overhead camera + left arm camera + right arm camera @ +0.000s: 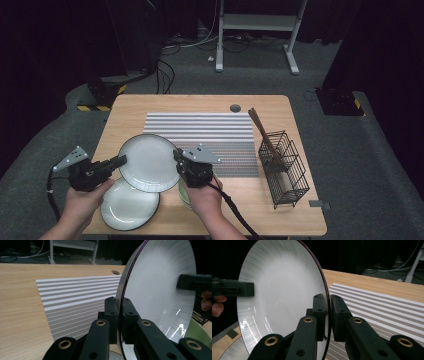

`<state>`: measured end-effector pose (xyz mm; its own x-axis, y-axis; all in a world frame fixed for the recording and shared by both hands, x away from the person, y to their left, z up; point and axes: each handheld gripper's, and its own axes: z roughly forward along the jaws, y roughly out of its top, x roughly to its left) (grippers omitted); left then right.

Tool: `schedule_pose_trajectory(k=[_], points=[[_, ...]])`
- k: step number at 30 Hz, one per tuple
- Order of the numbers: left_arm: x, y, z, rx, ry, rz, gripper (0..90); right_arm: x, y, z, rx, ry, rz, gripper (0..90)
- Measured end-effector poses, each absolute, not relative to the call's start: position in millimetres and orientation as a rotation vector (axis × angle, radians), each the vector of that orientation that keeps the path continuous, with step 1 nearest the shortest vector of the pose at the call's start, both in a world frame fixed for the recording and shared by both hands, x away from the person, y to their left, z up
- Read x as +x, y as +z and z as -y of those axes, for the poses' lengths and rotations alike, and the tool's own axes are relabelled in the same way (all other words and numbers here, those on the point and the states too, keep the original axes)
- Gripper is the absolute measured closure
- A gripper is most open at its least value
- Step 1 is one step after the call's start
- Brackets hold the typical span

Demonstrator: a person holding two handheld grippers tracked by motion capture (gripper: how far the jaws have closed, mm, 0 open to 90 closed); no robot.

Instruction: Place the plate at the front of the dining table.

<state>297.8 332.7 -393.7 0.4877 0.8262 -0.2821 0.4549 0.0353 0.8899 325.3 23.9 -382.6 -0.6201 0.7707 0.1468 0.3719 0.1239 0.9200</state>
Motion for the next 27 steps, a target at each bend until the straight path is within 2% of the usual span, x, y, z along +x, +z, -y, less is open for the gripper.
schedule_pose_trajectory(k=[27], points=[[332, -392, -292, 1.540, 0.487, -1.112, 85.2, 360, -382, 10, 1.165, 1.503, -1.969, 82.0]])
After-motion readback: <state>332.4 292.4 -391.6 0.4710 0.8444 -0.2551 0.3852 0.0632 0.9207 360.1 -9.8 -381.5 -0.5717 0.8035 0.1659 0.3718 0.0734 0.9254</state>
